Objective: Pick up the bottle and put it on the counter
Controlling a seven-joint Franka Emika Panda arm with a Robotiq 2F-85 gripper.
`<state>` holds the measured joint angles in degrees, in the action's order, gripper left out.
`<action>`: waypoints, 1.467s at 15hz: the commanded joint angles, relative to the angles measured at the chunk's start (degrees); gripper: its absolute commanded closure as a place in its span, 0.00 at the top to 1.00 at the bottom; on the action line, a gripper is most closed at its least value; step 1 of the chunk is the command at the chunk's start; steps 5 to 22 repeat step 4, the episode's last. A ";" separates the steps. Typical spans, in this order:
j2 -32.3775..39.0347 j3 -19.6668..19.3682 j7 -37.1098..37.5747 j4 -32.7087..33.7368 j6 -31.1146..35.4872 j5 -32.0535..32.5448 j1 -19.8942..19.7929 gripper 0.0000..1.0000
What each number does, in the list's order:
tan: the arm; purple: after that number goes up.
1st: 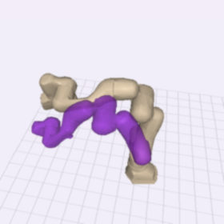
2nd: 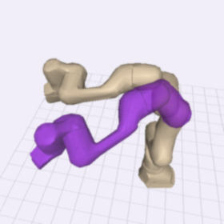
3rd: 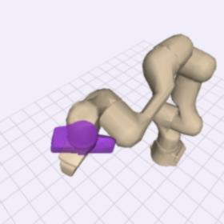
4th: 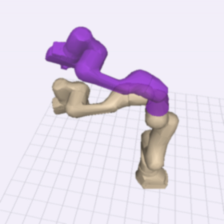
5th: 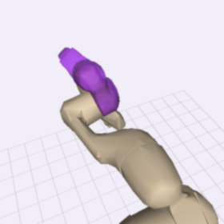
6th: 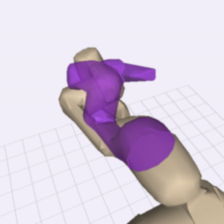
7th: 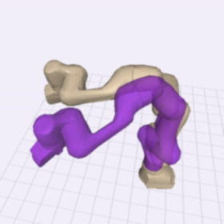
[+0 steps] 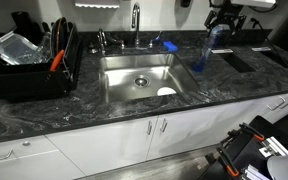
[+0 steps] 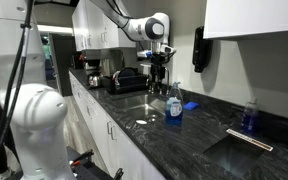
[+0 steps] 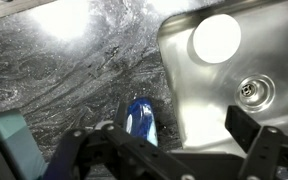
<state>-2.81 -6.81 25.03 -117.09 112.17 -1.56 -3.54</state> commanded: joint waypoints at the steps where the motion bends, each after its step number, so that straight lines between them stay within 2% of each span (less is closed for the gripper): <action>1: -2.44 1.44 -7.53 1.57 -4.74 1.09 -0.12 1.00; 4: -4.64 2.29 -12.71 0.79 -3.38 1.62 0.28 1.00; 22: -4.64 2.29 -12.71 0.79 -3.38 1.62 0.28 1.00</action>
